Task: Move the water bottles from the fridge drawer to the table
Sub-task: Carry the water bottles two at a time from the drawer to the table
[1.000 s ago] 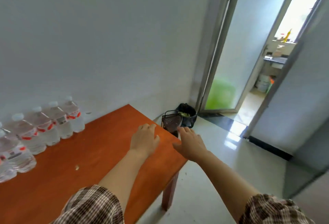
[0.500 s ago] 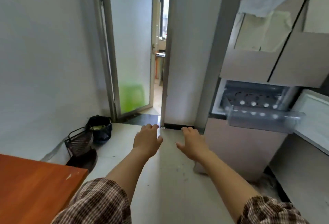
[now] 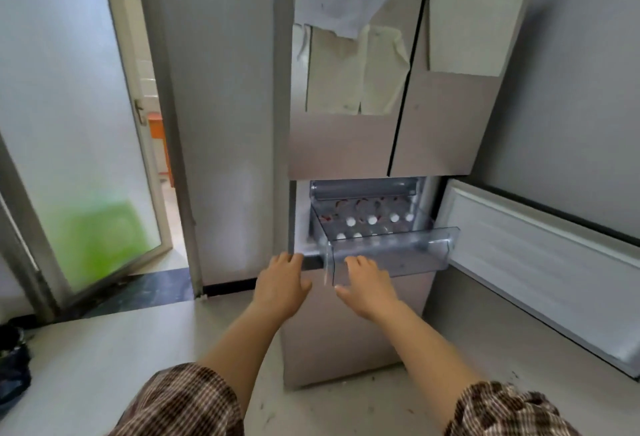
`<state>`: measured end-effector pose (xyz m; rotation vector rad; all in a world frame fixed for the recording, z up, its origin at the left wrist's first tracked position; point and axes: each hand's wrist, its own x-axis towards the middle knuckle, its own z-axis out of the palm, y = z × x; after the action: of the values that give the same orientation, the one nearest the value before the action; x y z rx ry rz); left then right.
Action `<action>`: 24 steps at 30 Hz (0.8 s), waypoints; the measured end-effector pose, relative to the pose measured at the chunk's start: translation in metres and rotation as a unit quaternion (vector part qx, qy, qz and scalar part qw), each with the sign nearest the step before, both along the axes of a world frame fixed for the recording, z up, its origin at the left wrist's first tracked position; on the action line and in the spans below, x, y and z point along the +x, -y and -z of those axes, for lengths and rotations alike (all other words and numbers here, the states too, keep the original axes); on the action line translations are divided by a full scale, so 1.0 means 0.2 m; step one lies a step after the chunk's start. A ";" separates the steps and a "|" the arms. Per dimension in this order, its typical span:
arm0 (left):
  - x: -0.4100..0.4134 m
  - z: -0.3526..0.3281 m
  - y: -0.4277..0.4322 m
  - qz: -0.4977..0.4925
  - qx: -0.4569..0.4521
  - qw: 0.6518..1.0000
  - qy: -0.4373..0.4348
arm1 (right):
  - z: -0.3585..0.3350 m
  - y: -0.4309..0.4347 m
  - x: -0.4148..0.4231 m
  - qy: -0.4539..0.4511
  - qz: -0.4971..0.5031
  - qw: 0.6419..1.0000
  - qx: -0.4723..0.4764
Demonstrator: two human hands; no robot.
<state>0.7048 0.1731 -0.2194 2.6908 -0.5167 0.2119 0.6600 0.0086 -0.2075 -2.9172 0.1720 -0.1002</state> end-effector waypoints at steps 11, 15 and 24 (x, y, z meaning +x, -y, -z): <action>0.74 0.08 0.74 0.067 0.015 0.998 0.001 | 0.06 0.74 0.69 -0.018 0.034 0.999 -0.002; 1.00 0.13 0.97 0.048 0.006 0.999 -0.016 | 0.10 0.98 1.01 -0.015 0.002 1.000 -0.010; 1.55 0.45 1.39 -0.033 0.053 0.988 -0.139 | 0.40 1.41 1.71 -0.130 -0.083 0.988 -0.013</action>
<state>1.0157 -0.1051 -0.3101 2.7797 -0.3622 -0.1778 1.0014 -0.2729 -0.2871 -2.9459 -0.0334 0.3088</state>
